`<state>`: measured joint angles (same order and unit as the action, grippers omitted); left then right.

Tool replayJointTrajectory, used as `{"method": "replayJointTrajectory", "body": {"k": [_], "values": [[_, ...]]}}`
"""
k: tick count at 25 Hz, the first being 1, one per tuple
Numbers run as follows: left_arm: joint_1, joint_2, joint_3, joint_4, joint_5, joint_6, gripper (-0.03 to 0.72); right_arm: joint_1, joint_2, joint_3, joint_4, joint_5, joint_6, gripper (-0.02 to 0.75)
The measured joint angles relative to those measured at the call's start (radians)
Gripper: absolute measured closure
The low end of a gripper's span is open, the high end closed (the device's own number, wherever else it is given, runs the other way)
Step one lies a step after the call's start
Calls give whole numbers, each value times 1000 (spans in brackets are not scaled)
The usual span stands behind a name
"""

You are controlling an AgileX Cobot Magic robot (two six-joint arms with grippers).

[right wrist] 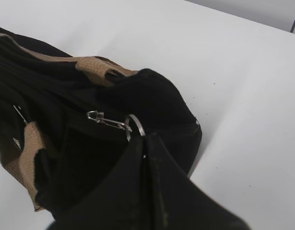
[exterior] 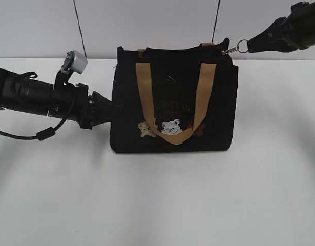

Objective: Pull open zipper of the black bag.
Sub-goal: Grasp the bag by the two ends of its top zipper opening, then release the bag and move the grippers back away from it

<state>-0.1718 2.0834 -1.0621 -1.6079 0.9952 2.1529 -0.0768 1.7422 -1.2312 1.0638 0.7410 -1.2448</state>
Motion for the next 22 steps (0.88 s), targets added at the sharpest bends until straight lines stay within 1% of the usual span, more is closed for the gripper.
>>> {"method": "replayJointTrajectory", "body": {"k": [3, 4, 5, 6, 8, 9, 10, 11, 12, 14, 17, 20, 22], "values": [[0, 0, 0, 1, -17, -49, 648, 0, 0, 0, 14, 9, 1, 741], [0, 0, 0, 0, -24, -75, 629, 0, 0, 0, 19, 13, 1, 715], [0, -1, 0, 0, -29, -98, 592, 0, -1, 0, 22, 16, 1, 675], [0, -1, 0, 5, -37, -131, 549, 0, -4, 0, 26, 21, 2, 612], [0, -4, 0, 12, -52, -190, 416, -1, -15, 0, 30, 42, 2, 450], [0, -9, 0, 18, -59, -219, 350, -1, -26, 0, 30, 59, 2, 382], [0, -17, 0, 22, -69, -249, 305, -1, -40, 0, 30, 79, 2, 311], [0, -28, 0, 31, -80, -277, 267, -1, -51, 0, 28, 101, 2, 257], [0, -44, 0, 44, -85, -299, 246, -1, -65, 0, 20, 121, 2, 229], [0, -86, 0, 83, -106, -357, 225, -1, -87, 0, -6, 165, 7, 195], [0, -166, 0, 194, -149, -478, 216, 17, -124, 0, -73, 200, 33, 181], [0, -244, 10, 322, -189, -609, 215, 79, -162, 0, -183, 219, 89, 179], [0, -301, 33, 378, -218, -680, 215, 126, -185, 0, -266, 225, 162, 178]]}}
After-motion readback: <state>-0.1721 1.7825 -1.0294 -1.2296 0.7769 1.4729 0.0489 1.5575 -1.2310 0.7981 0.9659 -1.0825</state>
